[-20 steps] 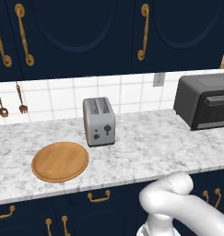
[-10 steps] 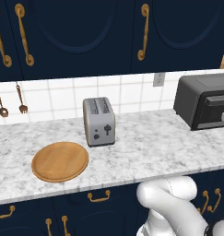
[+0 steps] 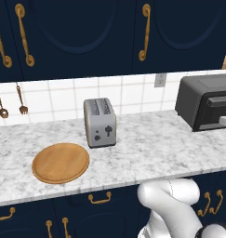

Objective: Pick up the kebab skewer and baguette bread, and place them inside the toaster oven. Close the toaster oven door and start by setting the timer.

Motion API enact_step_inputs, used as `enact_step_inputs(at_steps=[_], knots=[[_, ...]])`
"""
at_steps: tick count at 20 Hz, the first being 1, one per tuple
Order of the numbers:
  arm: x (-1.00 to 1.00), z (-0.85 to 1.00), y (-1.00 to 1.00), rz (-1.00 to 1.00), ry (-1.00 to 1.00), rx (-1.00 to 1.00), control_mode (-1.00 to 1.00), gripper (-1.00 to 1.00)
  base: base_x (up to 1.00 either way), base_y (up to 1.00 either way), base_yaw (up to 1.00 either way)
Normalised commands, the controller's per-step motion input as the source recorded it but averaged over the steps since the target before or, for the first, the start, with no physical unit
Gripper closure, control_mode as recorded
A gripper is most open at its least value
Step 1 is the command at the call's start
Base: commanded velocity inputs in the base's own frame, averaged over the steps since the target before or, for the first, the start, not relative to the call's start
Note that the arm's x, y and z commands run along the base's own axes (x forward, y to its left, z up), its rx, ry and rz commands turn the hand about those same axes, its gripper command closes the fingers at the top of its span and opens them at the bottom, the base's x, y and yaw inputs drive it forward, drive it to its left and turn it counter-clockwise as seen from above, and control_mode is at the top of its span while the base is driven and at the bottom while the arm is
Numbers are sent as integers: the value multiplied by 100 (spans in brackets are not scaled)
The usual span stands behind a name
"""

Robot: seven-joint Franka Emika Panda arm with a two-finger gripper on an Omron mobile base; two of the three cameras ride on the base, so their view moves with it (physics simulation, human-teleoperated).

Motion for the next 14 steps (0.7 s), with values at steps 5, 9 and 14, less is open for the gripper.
enact_step_inputs(at_steps=[5, 9, 14], knots=[[0, 0, 0, 0, 2, 0, -100, -100, 0, 0, 0], [0, 0, 0, 0, 2, 0, -100, -100, 0, 0, 0], [0, 0, 0, 0, 1, 0, -100, -100, 0, 0, 0]])
